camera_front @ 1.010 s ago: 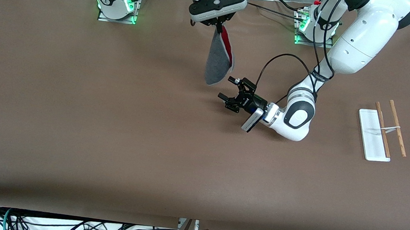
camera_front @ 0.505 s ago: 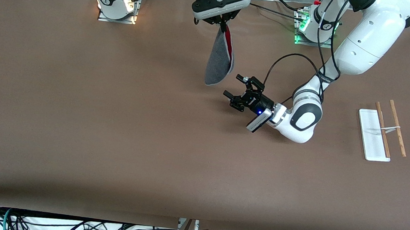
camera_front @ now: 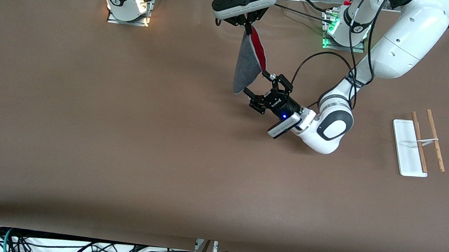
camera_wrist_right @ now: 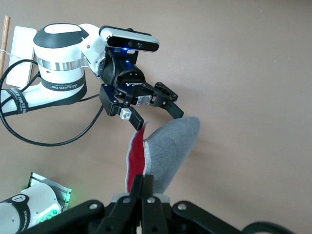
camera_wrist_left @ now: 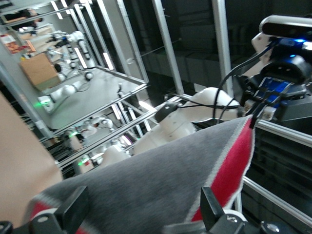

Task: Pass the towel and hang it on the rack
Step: 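Grasp the hanging towel edge with the left gripper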

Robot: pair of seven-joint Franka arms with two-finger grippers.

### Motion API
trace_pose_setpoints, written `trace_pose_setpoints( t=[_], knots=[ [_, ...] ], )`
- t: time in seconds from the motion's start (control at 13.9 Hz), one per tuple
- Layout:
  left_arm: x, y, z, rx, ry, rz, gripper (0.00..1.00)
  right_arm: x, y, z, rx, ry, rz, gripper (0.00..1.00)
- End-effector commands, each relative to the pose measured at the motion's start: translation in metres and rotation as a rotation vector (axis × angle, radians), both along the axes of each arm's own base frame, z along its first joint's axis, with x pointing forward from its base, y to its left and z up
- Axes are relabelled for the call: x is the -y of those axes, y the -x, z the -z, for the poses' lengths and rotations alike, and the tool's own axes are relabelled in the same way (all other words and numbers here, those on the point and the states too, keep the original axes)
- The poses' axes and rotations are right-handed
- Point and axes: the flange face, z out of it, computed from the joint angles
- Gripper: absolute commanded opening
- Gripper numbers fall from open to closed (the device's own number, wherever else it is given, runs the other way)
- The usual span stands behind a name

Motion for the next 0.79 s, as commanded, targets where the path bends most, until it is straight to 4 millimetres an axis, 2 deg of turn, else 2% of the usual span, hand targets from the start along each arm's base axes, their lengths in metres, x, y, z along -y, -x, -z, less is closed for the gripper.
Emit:
trace_pose_setpoints(
  t=[0.0, 0.36, 0.58, 0.72],
  knots=[
    [-0.004, 0.025, -0.013, -0.062, 0.081, 0.019, 1.0, -0.004, 0.003, -0.006, -0.006, -0.023, 0.022, 0.0],
    [0.001, 0.046, -0.009, -0.1, 0.116, 0.056, 1.0, -0.003, 0.001, -0.006, -0.009, -0.02, 0.025, 0.0],
    [-0.012, 0.045, -0.014, -0.098, 0.151, 0.074, 0.99, -0.001, -0.001, -0.005, -0.011, -0.015, 0.029, 0.0],
    [-0.015, 0.047, -0.012, -0.085, 0.159, 0.074, 0.9, 0.0, -0.001, -0.005, -0.012, -0.014, 0.03, 0.0]
  ],
)
